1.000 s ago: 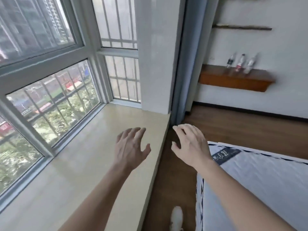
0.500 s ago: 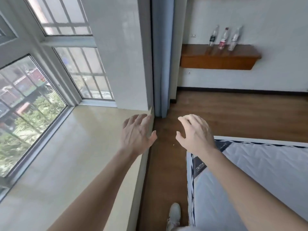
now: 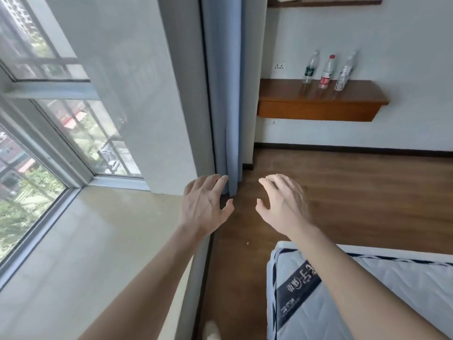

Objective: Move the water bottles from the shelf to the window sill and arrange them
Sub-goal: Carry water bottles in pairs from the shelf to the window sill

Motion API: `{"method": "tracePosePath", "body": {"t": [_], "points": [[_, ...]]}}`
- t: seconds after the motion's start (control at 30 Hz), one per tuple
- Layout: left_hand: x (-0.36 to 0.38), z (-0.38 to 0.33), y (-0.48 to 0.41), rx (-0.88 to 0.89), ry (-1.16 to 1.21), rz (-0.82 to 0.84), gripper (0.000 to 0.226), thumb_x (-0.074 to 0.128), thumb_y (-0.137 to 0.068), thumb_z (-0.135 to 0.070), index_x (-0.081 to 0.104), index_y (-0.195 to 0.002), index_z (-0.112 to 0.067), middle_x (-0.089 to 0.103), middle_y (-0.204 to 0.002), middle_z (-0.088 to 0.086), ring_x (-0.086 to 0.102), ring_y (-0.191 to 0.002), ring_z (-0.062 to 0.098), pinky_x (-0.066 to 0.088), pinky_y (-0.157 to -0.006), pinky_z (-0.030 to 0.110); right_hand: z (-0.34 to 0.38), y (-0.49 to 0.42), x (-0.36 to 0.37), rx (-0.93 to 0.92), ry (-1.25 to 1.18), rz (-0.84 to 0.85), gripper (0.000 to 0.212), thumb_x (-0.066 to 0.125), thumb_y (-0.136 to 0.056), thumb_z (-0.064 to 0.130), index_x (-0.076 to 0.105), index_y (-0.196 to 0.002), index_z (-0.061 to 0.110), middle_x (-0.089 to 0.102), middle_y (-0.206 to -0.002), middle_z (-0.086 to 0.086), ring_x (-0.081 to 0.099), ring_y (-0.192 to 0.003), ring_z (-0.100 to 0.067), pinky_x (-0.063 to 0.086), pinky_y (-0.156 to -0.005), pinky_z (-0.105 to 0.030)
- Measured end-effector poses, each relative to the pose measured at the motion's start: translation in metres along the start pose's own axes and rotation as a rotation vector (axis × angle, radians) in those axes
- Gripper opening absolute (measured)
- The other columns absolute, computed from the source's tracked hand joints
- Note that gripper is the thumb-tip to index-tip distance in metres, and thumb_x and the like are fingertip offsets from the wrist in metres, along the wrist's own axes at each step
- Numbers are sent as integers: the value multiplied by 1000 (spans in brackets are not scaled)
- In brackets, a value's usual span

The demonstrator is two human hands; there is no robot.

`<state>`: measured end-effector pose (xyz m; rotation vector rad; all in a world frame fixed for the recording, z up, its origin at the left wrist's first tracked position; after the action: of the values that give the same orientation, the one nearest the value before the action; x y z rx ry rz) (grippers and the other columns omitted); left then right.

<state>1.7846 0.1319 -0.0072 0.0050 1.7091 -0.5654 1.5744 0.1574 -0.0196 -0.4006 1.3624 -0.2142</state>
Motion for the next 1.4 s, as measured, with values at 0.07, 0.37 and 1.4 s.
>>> {"method": "tracePosePath", "body": {"t": [0.07, 0.37, 1.4], "points": [[13, 1, -26, 8, 5, 10, 54, 55, -82, -49, 55, -129, -23, 62, -127, -4, 57, -115, 24, 46, -93, 42, -11, -19, 11, 21, -7, -11, 40, 66, -79, 31, 67, -116, 15, 65, -112, -2, 59, -112, -25, 47, -98, -42], [80, 16, -165, 69, 27, 80, 54, 49, -84, -51, 54, -132, -24, 60, -129, -5, 55, -118, 23, 45, -98, 42, -72, -124, 64, 114, 31, 11, 43, 67, -80, 33, 66, -119, 14, 65, -115, -5, 61, -111, -28, 50, -98, -43], [295, -122, -647, 373, 168, 224, 60, 46, -90, -61, 40, -143, -34, 46, -146, -8, 40, -135, 15, 31, -115, 40, -397, -430, 153, 558, 160, 41, 46, 66, -87, 45, 62, -128, 25, 63, -131, 2, 56, -125, -17, 43, -106, -33]]}}
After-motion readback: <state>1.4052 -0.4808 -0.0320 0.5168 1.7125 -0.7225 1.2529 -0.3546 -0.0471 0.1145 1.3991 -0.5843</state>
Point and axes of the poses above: each hand's wrist, its own y-axis away from the middle knuckle, its own x-axis out of the palm, z = x × y, the point moved 1 cm from there along -y, towards the middle knuckle
